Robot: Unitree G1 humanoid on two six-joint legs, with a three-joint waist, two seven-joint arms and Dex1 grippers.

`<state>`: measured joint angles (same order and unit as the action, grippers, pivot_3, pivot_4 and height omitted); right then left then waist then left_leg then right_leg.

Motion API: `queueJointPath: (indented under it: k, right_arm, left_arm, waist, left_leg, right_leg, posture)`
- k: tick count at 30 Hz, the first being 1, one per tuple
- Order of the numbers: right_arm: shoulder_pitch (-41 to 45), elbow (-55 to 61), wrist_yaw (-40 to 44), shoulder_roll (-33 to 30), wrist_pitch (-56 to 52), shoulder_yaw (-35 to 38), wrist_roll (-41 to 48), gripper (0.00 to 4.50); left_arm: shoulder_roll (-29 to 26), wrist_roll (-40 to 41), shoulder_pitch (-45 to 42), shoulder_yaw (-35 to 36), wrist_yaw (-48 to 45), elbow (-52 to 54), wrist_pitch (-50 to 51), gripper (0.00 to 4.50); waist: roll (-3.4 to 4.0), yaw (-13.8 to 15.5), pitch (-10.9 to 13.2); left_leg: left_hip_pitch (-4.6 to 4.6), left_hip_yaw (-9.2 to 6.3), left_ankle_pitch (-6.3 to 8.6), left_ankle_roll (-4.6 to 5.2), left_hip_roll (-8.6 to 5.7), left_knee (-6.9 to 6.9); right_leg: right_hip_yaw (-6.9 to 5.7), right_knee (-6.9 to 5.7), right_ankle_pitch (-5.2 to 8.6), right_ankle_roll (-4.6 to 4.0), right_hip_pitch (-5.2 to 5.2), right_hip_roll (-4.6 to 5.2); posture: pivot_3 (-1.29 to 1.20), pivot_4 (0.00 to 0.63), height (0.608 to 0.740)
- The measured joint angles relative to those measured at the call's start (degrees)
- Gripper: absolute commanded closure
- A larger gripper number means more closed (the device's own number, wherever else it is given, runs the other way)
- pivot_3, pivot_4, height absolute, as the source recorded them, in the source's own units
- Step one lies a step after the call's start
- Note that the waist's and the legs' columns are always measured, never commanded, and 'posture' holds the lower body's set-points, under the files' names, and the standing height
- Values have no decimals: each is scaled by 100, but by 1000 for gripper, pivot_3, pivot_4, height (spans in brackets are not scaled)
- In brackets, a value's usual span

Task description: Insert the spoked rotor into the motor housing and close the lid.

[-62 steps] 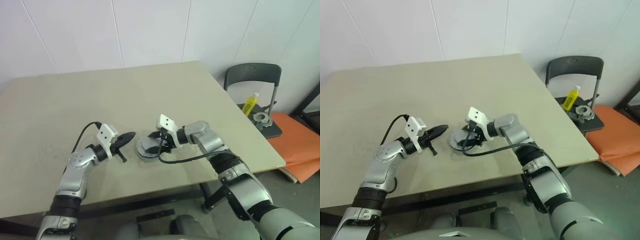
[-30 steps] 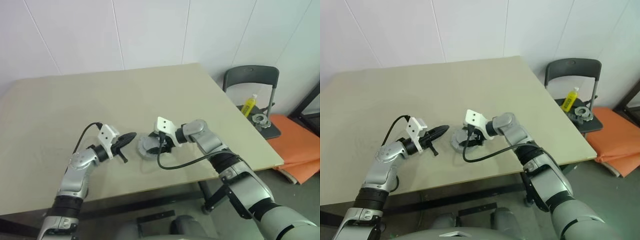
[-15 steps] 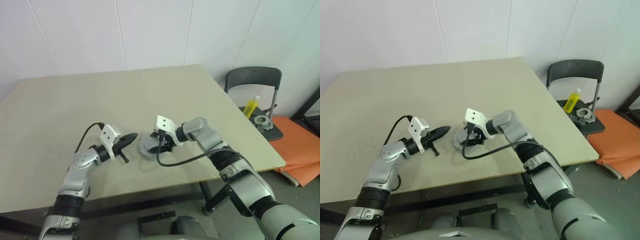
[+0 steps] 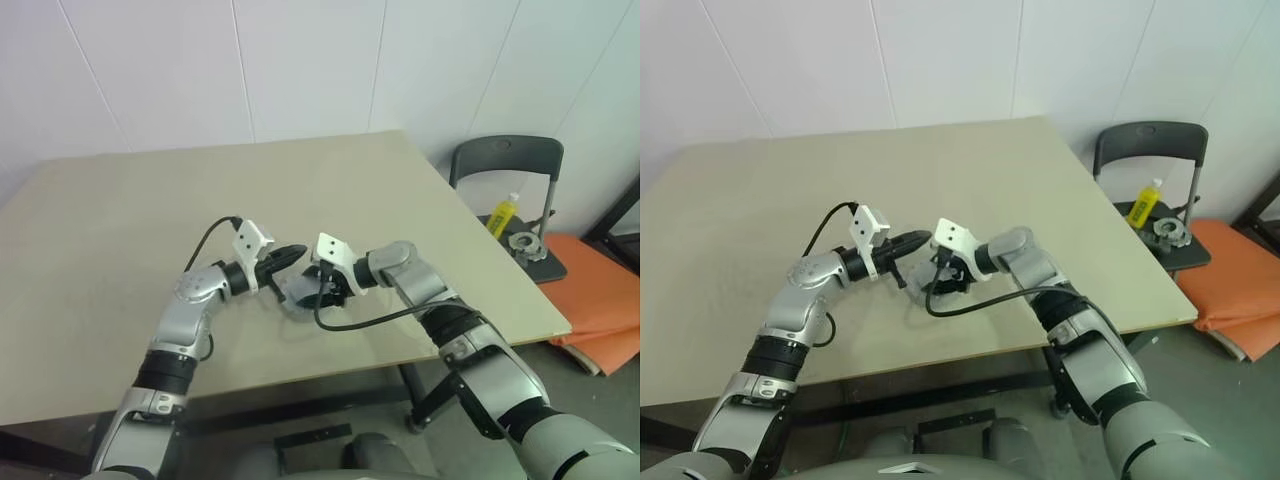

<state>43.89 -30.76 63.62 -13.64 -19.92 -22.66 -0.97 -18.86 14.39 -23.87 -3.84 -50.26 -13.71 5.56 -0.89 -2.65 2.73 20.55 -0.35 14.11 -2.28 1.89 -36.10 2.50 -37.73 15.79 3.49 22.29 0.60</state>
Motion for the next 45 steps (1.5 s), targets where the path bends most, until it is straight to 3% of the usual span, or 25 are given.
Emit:
queueJointPath:
  k: [10, 21, 25, 31, 36, 45]
  right_arm:
    - [3, -55, -39, 9, 72, 0, 0, 1307]
    - [-26, 27, -117, 10, -90, 51, 8, 1307]
    - [-27, 148, -10, -2, -460, 122, 146, 62]
    - [-52, 523, 405, -215, -1218, 261, 526, 24]
    - [2, 565, 749, -314, -1680, 579, 1014, 24]
    - [646, -278, 187, -296, -1592, 788, 907, 24]
  left_arm:
    - [-464, 18, 248, -367, -748, 54, 601, 4500]
    - [-485, -759, 164, -845, -143, 88, 511, 4500]
    - [-471, -767, 163, -847, -137, 163, 634, 4500]
    - [-471, -661, 132, -837, -288, 287, 912, 4500]
    - [-635, -481, 72, -822, -582, 412, 1197, 4500]
    - [-694, -426, 65, -845, -734, 472, 1358, 4500]
  waist:
    - [1, -5, 0]
    - [21, 3, -18]
    - [24, 9, -19]
    - [25, 9, -19]
    - [28, -11, -19]
    - [28, -4, -19]
  left_leg:
    - [-7, -3, 0, 0, 0, -2]
    - [-22, -5, 1, -1, 0, -1]
    - [-17, -7, 1, -1, 0, 3]
    - [10, -4, 2, 0, -2, 16]
    - [79, -8, 12, 18, -2, 17]
    - [77, -6, 16, 27, -4, 1]
  right_leg:
    - [1, 0, 1, -2, -3, 1]
    - [2, 8, 2, -2, 0, 6]
    - [1, 15, 2, -2, 1, 6]
    - [1, 38, 1, 0, -1, 6]
    - [0, 39, -22, 6, 60, -2]
    - [3, 42, 2, 6, 51, 1]
  posture:
    - [0, 0, 740]
    - [0, 0, 740]
    - [0, 0, 740]
    - [0, 0, 740]
    - [0, 0, 740]
    - [0, 0, 740]
